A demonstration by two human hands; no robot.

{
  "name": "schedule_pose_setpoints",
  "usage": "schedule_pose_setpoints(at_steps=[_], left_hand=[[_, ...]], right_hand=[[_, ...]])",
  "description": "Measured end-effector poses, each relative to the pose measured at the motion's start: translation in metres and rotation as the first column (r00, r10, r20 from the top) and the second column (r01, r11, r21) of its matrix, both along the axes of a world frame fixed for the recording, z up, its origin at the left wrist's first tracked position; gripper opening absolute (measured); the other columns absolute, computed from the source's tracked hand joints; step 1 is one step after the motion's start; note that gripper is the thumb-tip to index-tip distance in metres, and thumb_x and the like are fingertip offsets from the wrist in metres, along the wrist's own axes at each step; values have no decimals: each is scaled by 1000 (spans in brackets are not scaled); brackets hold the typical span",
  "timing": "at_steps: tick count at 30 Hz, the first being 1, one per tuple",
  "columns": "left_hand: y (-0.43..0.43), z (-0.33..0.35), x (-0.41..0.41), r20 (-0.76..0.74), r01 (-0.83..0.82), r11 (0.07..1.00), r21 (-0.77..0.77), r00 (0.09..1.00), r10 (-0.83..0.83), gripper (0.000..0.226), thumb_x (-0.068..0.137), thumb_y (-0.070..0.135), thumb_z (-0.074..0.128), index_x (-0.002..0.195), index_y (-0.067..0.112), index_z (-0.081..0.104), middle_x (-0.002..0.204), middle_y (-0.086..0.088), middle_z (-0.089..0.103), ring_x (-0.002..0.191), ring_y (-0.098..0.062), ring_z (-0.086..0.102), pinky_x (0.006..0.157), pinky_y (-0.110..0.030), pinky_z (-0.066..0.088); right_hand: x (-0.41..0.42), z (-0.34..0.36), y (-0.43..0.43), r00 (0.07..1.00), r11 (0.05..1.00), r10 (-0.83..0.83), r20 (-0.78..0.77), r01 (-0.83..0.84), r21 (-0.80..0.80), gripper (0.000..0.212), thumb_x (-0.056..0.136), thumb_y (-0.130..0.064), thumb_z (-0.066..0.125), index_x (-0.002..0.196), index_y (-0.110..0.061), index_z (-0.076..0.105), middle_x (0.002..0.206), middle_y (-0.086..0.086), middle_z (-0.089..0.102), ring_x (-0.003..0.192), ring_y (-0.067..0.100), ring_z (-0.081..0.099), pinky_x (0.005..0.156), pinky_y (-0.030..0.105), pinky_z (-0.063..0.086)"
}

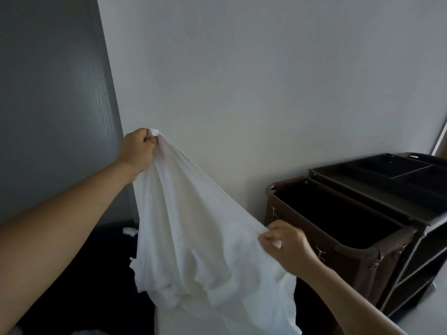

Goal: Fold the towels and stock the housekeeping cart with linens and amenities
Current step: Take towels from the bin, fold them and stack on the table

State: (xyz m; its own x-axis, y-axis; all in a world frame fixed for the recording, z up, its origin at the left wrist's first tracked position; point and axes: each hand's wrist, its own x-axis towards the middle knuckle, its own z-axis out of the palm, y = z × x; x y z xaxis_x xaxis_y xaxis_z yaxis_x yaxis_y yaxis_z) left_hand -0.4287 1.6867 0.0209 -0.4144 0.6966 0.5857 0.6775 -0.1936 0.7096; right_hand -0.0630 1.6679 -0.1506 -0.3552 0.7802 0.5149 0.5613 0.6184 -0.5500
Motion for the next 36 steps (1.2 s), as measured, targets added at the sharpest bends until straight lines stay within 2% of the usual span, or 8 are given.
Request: schedule_pose_setpoints(at_steps=[3,6,12,15,19,28,33,36], left_hand=[[-1,6,11,-2,43,999,12,999,-43,21,100,19,51,104,5,66,113,-13,67,108,-30,60,81,-22,42],[-3,19,21,-45,58,997,43,997,-56,19,100,19,51,88,10,62,89,-5,63,93,-27,58,65,-13,36],[-2,31,39,-101,77,995,62,992,-71,25,99,15,50,84,-4,52,87,-22,56,79,-28,49,64,-23,35],[-1,33,48,-142,65,995,73,988,-54,26,99,12,49,74,14,43,82,-19,60,75,-31,47,49,-8,29],[3,36,44,-172,14,999,46,985,-6,37,99,13,47,64,18,37,65,7,42,72,-18,42,51,-22,29],[6,24,24,-151,-52,999,16,987,54,33,99,14,49,66,14,42,67,5,46,73,-19,45,52,-22,30],[9,29,30,-194,-36,998,52,980,45,24,99,14,48,76,5,50,71,1,48,71,-18,43,51,-20,30],[12,30,31,-199,-36,998,46,979,44,31,99,13,48,68,10,42,64,5,42,59,-13,37,43,-10,25]], right_hand=[[-15,-23,-9,988,1000,20,152,-20,1,18,92,-34,65,98,-21,77,95,-17,57,84,2,57,77,13,46],[-29,-42,-11,969,996,-65,239,76,-36,51,89,-62,57,124,-26,66,111,-23,46,100,-2,44,81,4,31],[-66,-58,-26,953,997,-34,300,52,-49,85,79,-85,29,128,-24,64,130,-17,54,121,6,42,98,23,41],[-81,-62,-37,957,996,-38,287,12,92,76,80,-82,42,112,-21,73,111,-12,65,107,10,54,84,24,49],[-80,-62,-44,984,955,-83,156,34,296,31,72,-46,81,71,-16,74,79,-8,66,76,15,64,51,24,53],[-58,-69,-31,995,985,-62,-81,75,158,7,82,-26,80,80,-20,79,80,-13,64,78,5,56,64,22,50],[-67,-71,-40,1000,992,-24,-17,26,123,58,83,-69,53,90,-17,79,87,-10,67,85,8,59,69,16,49],[-74,-75,-44,1000,978,-19,-25,23,205,27,78,-42,80,84,-16,79,83,-9,67,80,12,62,64,20,53]])
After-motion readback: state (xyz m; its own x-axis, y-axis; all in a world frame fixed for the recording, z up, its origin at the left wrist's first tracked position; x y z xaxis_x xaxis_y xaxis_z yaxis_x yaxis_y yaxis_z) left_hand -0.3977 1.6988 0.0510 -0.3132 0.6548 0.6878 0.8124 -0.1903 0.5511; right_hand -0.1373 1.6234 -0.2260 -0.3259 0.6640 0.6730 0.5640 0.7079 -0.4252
